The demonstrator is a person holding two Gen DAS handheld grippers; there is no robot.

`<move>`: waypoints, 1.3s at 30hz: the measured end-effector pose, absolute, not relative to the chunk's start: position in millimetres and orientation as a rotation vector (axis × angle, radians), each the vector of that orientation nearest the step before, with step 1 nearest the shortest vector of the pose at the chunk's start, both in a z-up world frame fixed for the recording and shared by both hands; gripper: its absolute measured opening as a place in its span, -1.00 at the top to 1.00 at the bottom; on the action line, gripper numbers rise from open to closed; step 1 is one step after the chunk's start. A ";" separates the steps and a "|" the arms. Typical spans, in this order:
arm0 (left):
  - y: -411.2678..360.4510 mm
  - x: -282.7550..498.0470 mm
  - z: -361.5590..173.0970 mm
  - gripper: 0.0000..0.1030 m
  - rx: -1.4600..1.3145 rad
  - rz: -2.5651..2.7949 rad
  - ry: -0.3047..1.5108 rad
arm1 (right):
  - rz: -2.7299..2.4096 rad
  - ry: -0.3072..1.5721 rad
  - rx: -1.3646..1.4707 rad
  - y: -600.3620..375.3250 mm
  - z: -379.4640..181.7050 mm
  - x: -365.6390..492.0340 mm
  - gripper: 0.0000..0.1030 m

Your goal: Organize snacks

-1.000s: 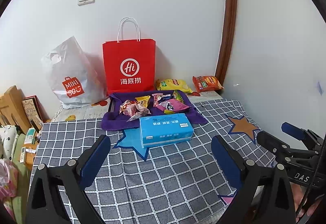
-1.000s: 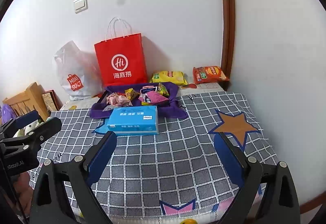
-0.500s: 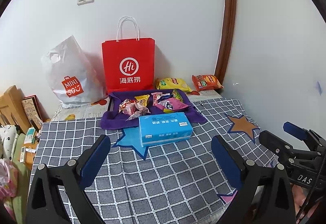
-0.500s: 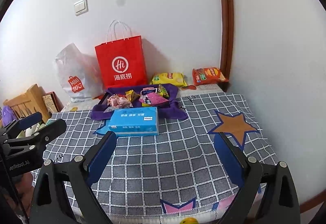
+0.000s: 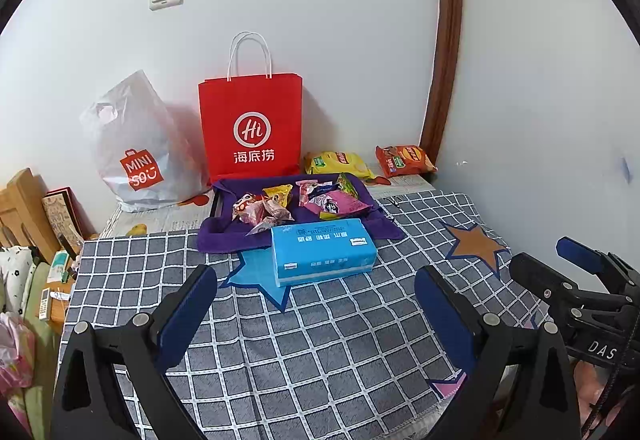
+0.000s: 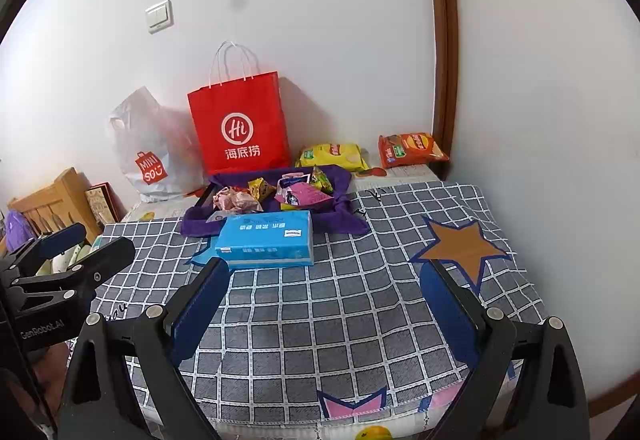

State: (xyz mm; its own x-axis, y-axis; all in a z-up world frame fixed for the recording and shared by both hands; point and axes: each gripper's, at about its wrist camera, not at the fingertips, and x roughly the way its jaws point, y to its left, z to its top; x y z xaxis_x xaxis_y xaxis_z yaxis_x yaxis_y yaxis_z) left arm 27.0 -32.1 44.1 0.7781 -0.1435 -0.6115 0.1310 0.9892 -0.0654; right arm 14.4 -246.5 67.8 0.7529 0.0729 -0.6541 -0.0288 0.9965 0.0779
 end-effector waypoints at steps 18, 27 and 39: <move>-33.1 24.7 42.5 -0.94 -0.020 -0.144 0.665 | 0.057 0.719 0.065 -245.0 67.3 14.0 -0.85; -33.5 24.3 42.7 -0.94 -0.021 -0.143 0.667 | 0.060 0.717 0.067 -243.8 67.6 12.5 -0.85; -33.3 23.9 41.5 -0.94 -0.024 -0.142 0.669 | 0.065 0.707 0.068 -240.5 68.9 9.3 -0.85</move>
State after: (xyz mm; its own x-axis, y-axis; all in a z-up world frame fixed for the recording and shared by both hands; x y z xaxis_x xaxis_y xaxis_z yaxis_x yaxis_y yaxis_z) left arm 23.9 -33.3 41.5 0.7749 -0.1393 -0.6165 0.1236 0.9900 -0.0683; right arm 9.3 -240.5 68.9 0.7585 0.0829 -0.6463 -0.0370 0.9958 0.0843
